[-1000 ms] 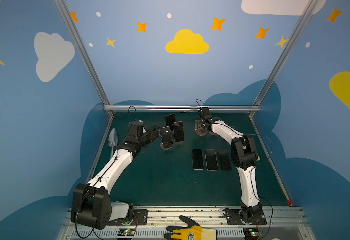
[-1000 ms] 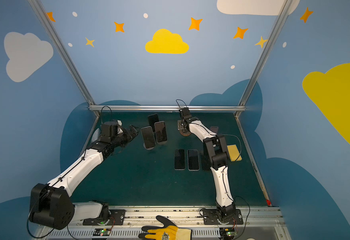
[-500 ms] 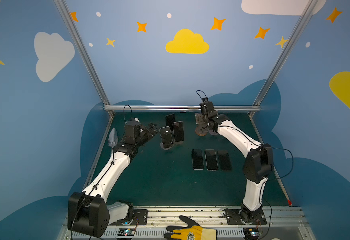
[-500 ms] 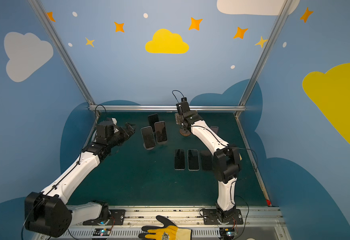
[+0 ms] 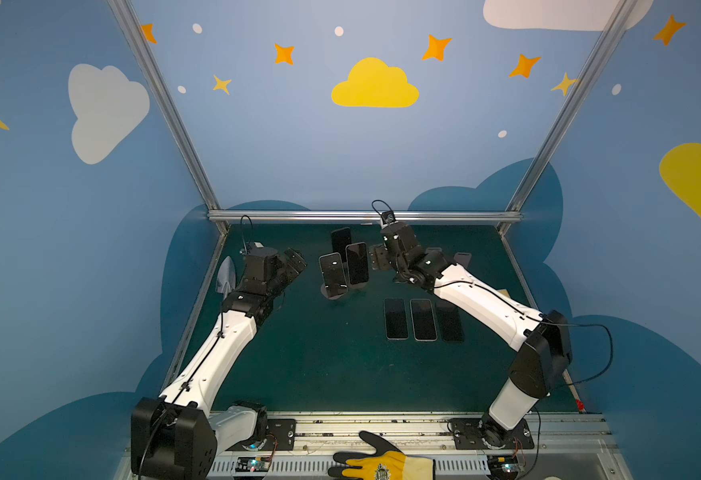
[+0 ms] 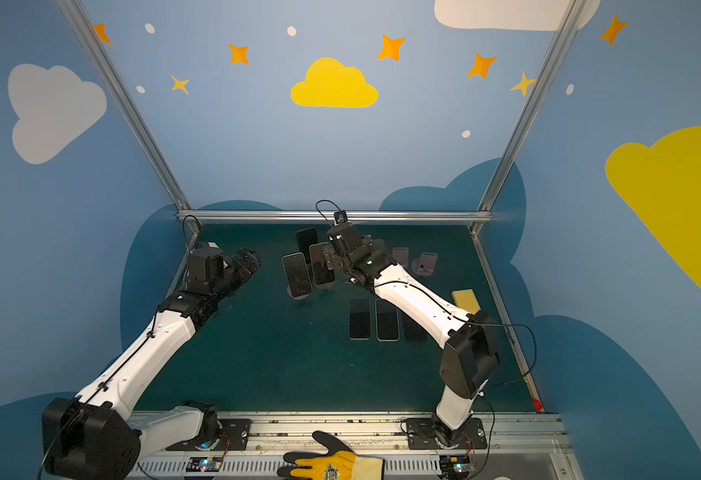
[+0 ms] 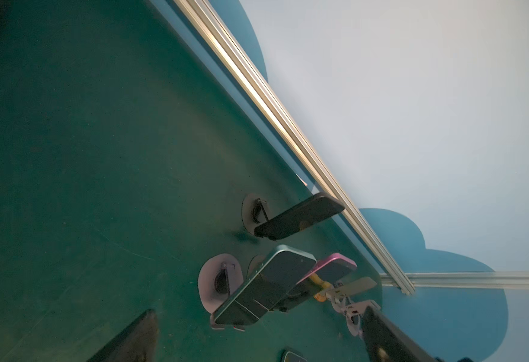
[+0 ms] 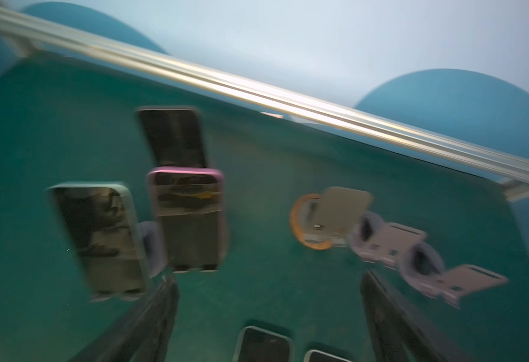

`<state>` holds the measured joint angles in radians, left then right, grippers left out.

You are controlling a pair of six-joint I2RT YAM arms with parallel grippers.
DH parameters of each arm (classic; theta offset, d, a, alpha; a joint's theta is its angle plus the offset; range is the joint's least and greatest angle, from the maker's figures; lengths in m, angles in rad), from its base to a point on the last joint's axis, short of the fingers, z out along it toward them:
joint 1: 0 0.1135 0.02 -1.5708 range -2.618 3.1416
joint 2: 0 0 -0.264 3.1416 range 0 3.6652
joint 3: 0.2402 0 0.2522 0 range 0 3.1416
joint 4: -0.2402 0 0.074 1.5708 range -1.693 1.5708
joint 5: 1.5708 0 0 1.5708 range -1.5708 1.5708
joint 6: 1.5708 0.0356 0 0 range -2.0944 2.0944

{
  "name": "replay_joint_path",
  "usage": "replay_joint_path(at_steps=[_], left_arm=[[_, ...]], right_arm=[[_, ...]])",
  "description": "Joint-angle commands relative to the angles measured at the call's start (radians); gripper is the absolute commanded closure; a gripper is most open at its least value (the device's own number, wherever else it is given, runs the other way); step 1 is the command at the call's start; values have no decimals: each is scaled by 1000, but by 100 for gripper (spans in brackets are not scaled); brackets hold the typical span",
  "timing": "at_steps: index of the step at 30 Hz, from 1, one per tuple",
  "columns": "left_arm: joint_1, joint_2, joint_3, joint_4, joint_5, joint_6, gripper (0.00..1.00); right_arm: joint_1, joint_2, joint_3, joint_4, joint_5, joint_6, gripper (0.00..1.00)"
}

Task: Remove the phone from the phone stand
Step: 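Lower the open right gripper onto the purple-edged phone's top edge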

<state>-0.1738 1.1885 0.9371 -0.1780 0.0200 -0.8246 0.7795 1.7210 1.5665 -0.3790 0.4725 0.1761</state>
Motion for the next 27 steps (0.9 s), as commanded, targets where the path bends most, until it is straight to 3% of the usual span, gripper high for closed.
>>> replay_joint_path(at_steps=[1,12,17,27], left_arm=[[11,-14,-4,-21,-43,-17,0],[32,-29,-15,10,1,-29,0],[57,-19,-14,21,40,-41,0],[87,0,-15,36,91,-62,0]], right_arm=[[21,53,64,10,-44,44,9],[-10,266,313,-64,-212,144,7],[-24,360,431,-131,-207,145,7],[-50,445,495,-148,-241,139,7]])
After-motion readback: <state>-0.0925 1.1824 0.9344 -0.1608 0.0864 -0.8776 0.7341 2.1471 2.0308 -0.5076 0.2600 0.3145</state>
